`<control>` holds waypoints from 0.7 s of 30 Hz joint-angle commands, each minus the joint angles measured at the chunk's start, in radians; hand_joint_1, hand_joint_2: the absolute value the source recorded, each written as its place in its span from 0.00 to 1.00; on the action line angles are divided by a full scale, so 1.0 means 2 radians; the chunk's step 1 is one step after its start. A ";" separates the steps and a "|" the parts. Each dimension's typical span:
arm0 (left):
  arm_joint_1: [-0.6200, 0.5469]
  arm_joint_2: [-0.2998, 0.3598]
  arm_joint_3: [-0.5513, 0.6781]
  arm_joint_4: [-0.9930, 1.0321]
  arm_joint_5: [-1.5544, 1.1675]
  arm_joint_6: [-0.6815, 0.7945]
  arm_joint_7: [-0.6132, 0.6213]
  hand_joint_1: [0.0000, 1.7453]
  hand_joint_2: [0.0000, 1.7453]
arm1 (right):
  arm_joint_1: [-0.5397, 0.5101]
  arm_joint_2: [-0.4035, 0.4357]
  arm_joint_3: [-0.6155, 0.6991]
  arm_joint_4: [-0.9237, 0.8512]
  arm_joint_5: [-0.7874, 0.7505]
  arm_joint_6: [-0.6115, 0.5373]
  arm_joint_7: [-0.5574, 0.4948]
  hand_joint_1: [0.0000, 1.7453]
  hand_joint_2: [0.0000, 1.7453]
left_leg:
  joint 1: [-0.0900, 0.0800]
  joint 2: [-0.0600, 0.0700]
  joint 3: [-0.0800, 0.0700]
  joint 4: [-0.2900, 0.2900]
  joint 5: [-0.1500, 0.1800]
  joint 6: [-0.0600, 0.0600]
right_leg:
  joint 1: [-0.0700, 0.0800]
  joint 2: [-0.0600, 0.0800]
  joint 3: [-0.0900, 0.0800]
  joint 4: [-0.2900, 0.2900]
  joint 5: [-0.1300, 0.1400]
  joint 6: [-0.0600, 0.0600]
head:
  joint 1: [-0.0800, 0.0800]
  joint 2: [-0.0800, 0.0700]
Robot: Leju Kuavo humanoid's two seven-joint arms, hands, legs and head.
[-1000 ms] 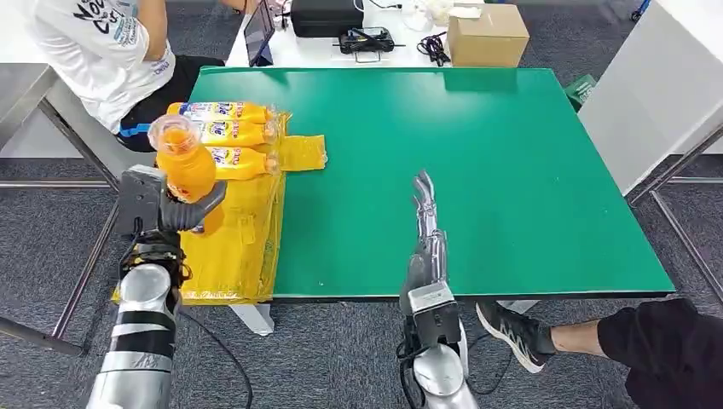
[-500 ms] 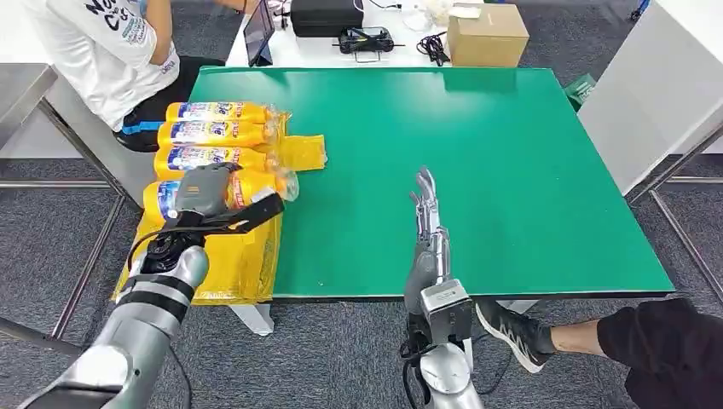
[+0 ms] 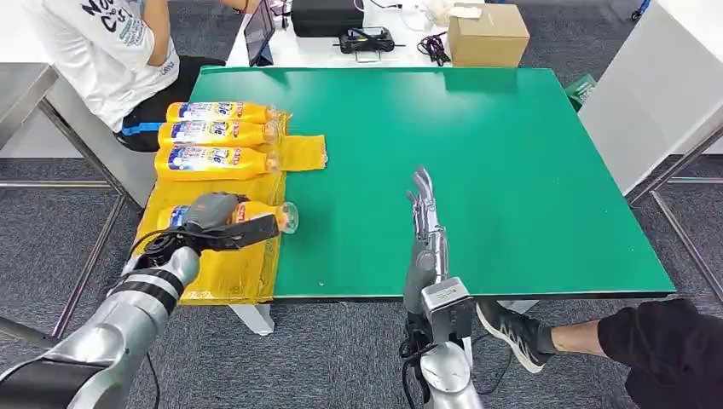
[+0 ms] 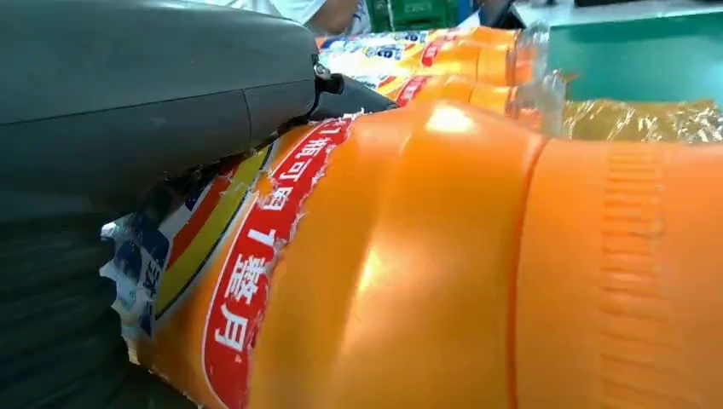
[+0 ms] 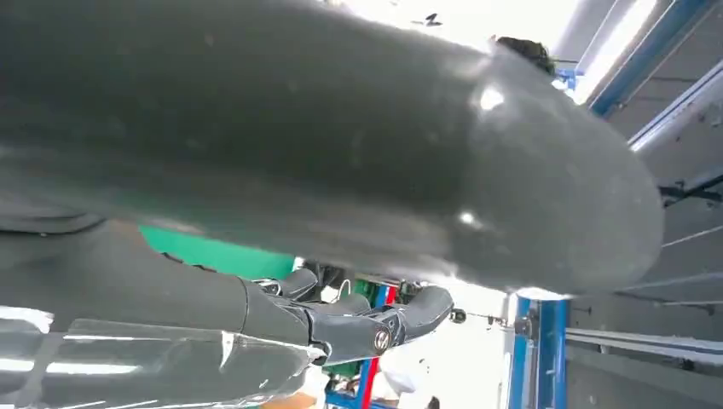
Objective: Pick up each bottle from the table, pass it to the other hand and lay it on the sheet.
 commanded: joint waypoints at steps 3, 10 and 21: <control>-0.036 0.009 -0.025 0.052 0.001 -0.005 -0.002 1.00 1.00 | -0.016 -0.006 -0.005 0.030 -0.003 0.001 -0.001 0.00 0.00 | 0.000 0.000 0.001 0.000 0.000 0.000 | 0.000 0.000 0.001 0.000 0.000 -0.001 | 0.000 0.000; -0.031 0.007 -0.020 0.049 0.023 -0.012 -0.002 1.00 1.00 | -0.017 -0.006 -0.003 0.035 -0.003 0.002 0.000 0.00 0.00 | 0.001 0.001 0.004 0.000 -0.002 -0.001 | 0.001 0.001 0.004 0.000 -0.001 -0.001 | 0.000 0.000; -0.010 0.013 -0.028 0.052 0.056 -0.023 -0.021 0.29 1.00 | -0.027 -0.006 0.004 0.061 -0.003 0.004 0.002 0.00 0.00 | 0.001 0.002 0.005 -0.001 -0.001 -0.001 | 0.001 0.002 0.004 -0.001 -0.001 -0.001 | 0.000 0.000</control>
